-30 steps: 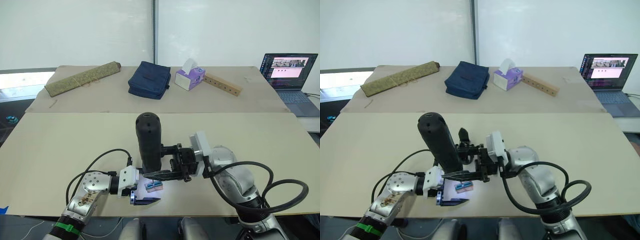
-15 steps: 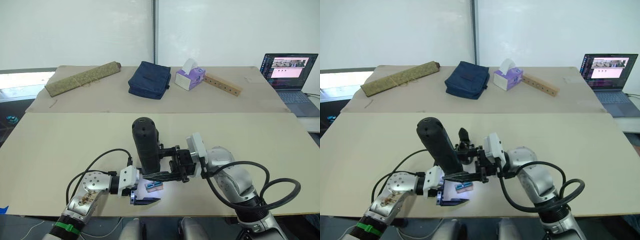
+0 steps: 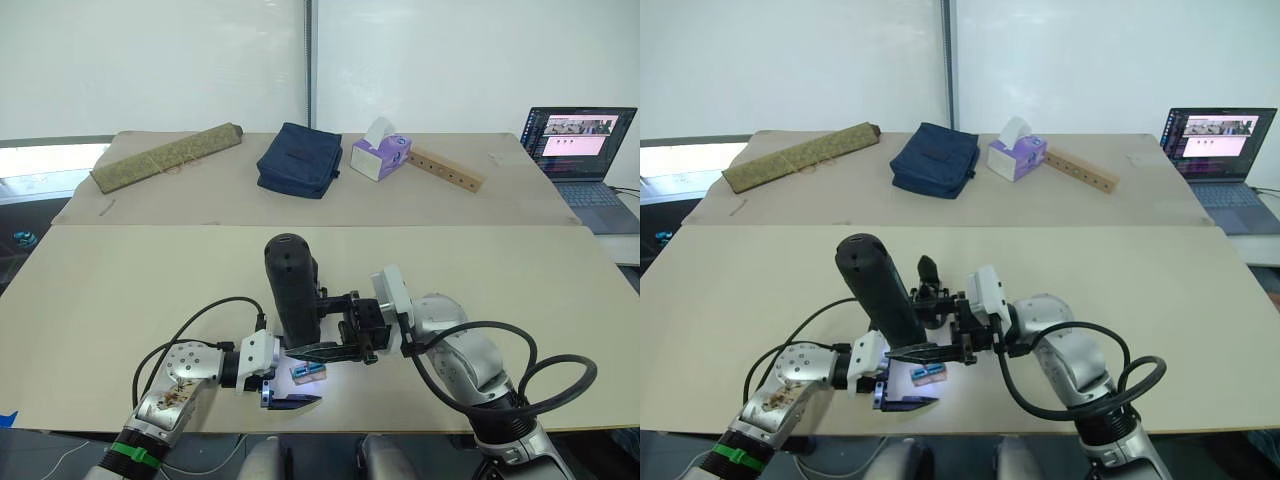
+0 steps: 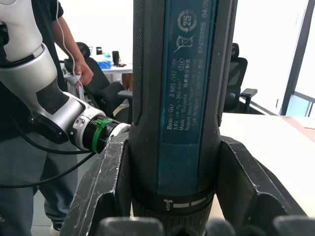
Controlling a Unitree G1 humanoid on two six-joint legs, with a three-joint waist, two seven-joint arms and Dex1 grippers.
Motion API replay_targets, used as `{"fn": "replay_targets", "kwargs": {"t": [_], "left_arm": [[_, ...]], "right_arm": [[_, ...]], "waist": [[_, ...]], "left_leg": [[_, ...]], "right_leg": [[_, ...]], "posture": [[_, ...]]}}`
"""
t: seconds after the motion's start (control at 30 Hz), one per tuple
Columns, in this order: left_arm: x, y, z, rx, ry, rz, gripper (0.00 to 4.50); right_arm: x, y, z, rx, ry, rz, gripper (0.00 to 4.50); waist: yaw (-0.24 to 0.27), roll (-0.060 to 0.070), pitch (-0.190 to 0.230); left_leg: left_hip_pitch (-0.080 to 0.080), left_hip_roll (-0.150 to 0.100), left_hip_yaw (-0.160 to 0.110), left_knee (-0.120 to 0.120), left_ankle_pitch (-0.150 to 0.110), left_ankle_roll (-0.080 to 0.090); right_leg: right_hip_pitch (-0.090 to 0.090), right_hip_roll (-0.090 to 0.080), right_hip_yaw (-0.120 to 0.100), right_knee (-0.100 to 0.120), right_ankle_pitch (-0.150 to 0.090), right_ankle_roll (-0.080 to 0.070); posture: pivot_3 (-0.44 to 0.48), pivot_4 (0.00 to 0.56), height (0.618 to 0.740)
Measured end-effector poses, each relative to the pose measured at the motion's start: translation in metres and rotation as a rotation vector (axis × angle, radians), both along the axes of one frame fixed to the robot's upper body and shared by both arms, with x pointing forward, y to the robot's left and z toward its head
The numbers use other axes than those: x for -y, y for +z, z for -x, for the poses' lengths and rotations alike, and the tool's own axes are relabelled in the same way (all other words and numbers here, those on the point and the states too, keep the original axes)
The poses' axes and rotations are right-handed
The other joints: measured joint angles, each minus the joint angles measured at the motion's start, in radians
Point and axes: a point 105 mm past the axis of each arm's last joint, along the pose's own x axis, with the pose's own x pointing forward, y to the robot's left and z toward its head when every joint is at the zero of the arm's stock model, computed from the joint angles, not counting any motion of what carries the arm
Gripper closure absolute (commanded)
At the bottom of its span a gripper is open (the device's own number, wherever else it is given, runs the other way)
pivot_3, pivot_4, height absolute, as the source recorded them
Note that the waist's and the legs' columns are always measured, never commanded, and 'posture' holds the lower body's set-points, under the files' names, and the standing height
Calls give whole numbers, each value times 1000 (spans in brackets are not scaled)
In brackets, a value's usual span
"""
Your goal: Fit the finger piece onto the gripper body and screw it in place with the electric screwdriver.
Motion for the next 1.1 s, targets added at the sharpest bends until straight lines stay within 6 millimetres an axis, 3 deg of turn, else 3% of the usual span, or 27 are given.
{"fn": "replay_targets", "kwargs": {"t": [1.1], "left_arm": [[0,0,0,1,12,2,44]], "right_arm": [[0,-2,-1,6,7,5,2569]], "waist": [[0,0,0]], "left_leg": [[0,0,0,0,0,0]], "right_leg": [[0,0,0,0,0,0]], "posture": [[0,150,740]]}}
